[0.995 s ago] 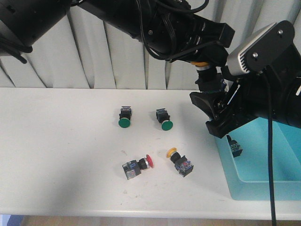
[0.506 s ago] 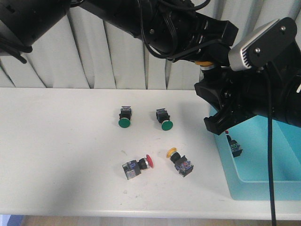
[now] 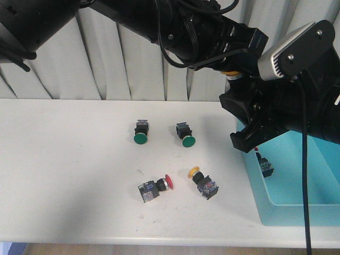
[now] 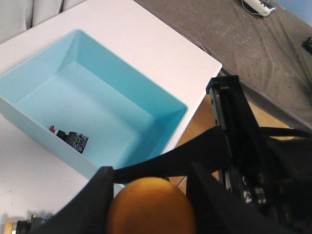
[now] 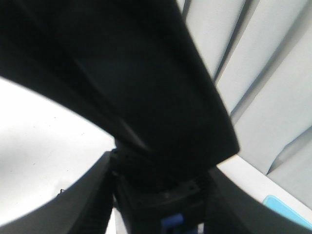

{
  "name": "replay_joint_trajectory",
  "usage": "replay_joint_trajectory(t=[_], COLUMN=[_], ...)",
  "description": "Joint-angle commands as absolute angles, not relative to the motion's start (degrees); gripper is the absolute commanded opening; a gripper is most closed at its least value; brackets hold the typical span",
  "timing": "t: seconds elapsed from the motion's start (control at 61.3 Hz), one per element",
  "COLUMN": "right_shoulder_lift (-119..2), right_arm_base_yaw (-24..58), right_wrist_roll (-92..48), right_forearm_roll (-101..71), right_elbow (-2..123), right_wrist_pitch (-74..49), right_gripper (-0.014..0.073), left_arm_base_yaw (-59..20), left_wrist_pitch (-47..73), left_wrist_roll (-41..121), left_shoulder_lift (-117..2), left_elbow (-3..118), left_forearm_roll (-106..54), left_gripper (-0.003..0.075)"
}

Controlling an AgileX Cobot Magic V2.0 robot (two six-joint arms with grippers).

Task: Pick red and yellow buttons and place in box
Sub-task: 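Pass the yellow button from the left gripper to the right gripper, then lower the yellow button into the blue box and open the right gripper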

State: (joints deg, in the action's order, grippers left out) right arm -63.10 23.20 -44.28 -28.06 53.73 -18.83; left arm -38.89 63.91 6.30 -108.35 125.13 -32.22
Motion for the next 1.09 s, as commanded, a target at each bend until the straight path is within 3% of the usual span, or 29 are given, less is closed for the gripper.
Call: replay_joint_trajectory(t=[0.0,0.179,0.554,0.881,1.076], right_shoulder_lift=[-62.3,-62.3,-62.3,-67.0,-73.7], right_arm_base_yaw=[23.3,22.4,16.6,2.0,-3.1], right_wrist_roll=[-44.7,-44.6,-43.0,-37.8,-36.4], right_forearm_roll=[-28.8,-28.8,-28.8,-28.8,-28.8], right_elbow=[55.4,55.4,55.4,55.4,55.4], right_wrist_pitch=[-14.6,-14.3,-12.6,-10.4,-11.6], right_gripper=[-0.0004,-0.0004,-0.0004,0.0001,0.0007], left_arm_base_yaw=[-39.4,-39.4,-39.4,-39.4,-39.3], left_wrist_pitch=[62.7,63.2,63.7,64.9,63.5], left_wrist_roll=[6.6,6.6,6.6,2.3,-3.0], left_shoulder_lift=[-105.1,-104.2,-99.6,-92.1,-84.0], left_elbow=[126.9,126.9,126.9,126.1,115.3], left_forearm_roll=[-34.7,-34.3,-20.7,2.4,22.8], left_gripper=[0.0384,0.0472,0.0472,0.0403,0.0297])
